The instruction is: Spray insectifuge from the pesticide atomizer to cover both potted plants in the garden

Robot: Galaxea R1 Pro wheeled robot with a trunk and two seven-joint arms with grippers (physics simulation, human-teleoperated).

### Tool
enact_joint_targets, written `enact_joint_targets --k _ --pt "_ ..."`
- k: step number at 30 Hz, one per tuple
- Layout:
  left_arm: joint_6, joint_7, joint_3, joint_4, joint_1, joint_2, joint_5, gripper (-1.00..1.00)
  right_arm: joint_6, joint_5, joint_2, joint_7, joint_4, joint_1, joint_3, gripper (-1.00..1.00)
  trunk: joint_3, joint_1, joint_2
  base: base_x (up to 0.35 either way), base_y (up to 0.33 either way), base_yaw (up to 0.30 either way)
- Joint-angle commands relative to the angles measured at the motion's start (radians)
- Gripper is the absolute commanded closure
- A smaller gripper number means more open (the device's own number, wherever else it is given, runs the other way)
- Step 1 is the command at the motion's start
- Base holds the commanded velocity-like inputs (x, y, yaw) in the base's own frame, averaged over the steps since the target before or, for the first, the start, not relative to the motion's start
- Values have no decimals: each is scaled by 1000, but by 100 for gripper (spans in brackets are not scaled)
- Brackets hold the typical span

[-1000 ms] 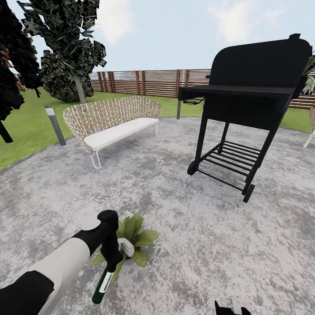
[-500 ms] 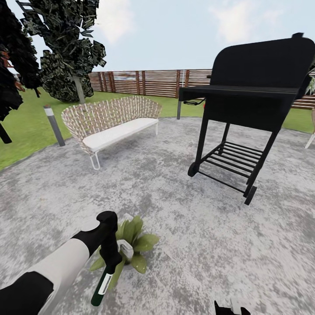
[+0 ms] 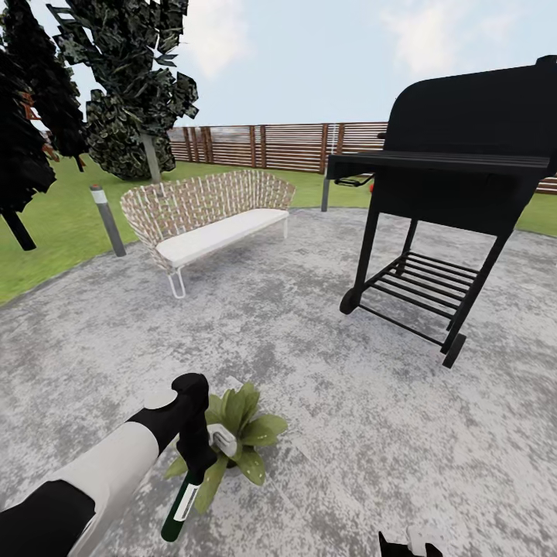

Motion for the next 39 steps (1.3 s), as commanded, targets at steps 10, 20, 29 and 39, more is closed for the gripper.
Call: enact_joint_targets --k 10,20,29,39 --pt "12 -10 -6 -11 -3 5 -8 100 -4 11 0 -1 1 -1 -8 -100 -1 0 0 0 0 8" --pt "10 -10 -6 -2 -2 33 -8 100 -4 11 1 -1 1 -1 -8 -100 -1 0 0 0 0 0" --pt "9 -10 -10 3 51 -19 -9 100 -4 11 1 -1 1 -1 -8 -100 -1 0 0 0 0 0" --pt "10 -10 4 -1 53 58 -4 100 -4 11 1 -1 1 -1 -8 -100 -1 0 0 0 0 8"
